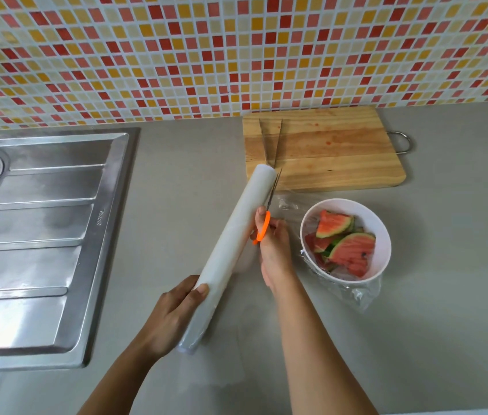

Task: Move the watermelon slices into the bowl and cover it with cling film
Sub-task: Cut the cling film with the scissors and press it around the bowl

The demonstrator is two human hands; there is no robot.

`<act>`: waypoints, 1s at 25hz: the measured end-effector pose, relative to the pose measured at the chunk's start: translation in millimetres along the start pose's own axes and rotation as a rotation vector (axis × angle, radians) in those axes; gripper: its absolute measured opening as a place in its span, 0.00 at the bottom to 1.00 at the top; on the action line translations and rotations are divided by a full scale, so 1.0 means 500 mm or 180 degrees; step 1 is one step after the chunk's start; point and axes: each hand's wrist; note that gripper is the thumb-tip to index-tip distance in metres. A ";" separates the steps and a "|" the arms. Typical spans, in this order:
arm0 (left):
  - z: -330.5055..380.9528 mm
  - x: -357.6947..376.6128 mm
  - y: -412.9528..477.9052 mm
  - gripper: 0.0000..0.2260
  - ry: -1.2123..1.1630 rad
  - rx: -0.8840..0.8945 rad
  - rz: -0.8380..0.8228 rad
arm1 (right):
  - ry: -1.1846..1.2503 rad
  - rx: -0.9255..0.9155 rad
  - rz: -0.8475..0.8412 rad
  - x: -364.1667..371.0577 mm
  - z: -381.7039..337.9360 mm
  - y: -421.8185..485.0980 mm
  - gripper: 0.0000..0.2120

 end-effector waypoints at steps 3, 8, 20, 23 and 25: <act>0.004 -0.005 -0.001 0.14 -0.0045 0.0017 0.0029 | 0.0030 -0.0072 -0.0064 0.002 -0.001 0.009 0.18; 0.007 -0.011 -0.004 0.18 -0.0132 -0.0006 0.0008 | 0.0095 -0.0144 -0.0148 0.005 -0.003 0.005 0.17; 0.015 -0.014 0.008 0.18 -0.0252 -0.0065 0.0084 | 0.0132 0.0479 -0.0008 0.013 0.020 -0.055 0.15; 0.022 -0.016 0.011 0.16 -0.0227 -0.0046 0.0099 | 0.0072 0.0378 -0.0108 0.008 -0.006 -0.024 0.19; 0.025 -0.017 0.010 0.14 -0.0205 -0.0054 0.0110 | 0.0053 0.0324 -0.0156 0.003 -0.017 0.000 0.18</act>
Point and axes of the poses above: each hand's wrist, its own y-axis towards the middle knuckle, its own x-axis out of the palm, z = x × y, and after that the axes turned 12 degrees about -z, right-handed
